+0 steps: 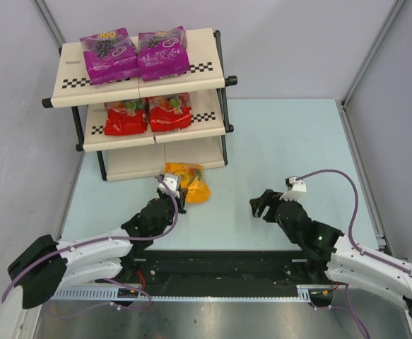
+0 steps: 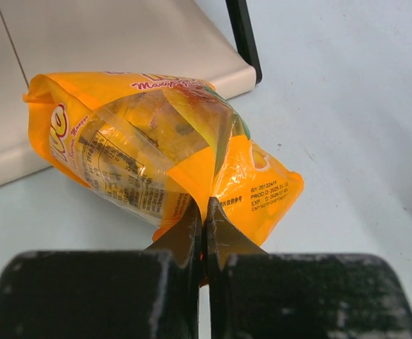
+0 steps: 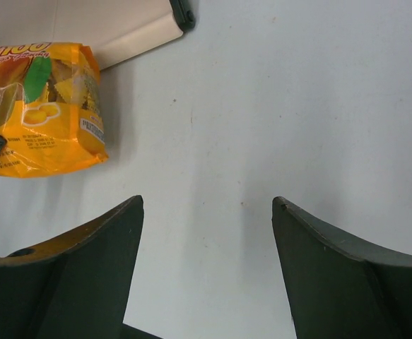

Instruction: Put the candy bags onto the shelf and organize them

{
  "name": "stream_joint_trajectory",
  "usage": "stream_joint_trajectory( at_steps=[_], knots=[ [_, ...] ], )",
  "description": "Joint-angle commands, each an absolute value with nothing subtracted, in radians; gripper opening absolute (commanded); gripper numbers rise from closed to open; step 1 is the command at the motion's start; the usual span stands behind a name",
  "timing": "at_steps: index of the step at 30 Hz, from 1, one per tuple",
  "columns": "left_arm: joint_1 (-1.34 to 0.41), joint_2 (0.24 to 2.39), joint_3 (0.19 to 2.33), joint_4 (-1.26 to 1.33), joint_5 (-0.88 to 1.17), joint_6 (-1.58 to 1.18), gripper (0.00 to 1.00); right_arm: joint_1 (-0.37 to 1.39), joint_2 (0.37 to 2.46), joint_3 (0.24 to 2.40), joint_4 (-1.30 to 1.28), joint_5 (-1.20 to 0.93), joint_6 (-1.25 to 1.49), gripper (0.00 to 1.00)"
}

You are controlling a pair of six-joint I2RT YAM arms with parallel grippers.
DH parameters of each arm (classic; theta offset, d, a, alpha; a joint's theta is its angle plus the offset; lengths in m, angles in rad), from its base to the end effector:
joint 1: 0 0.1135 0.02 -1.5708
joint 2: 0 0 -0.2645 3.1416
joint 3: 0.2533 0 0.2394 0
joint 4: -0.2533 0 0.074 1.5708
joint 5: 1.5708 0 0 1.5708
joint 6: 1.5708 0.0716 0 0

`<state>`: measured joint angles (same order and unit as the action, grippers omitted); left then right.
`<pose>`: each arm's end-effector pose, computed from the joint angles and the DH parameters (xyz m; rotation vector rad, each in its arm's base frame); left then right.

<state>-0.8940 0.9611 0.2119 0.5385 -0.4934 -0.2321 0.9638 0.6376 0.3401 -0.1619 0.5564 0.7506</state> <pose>0.1599 -0.1449 0.1878 0.2297 1.7565 -0.3797 0.1266 0.1160 0.2006 0.1377 1.9943 0.5561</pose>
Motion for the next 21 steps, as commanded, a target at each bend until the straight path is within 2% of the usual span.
stream_joint_trajectory(
  at_steps=[1, 12, 21],
  knots=[
    [-0.838, 0.966, 0.310, 0.748, -0.399, -0.161, 0.00, 0.936, 0.643, 0.327, -0.112, 0.531, 0.719, 0.78],
    [-0.589, 1.080, 0.379, 0.853, -0.212, -0.184, 0.00, 0.856, 0.718, 0.291, -0.011, 0.442, 0.706, 0.78],
    [-0.416, 1.348, 0.443, 0.997, -0.083, -0.221, 0.00, 0.801, 0.759, 0.290, 0.058, 0.390, 0.689, 0.78]
  ],
)
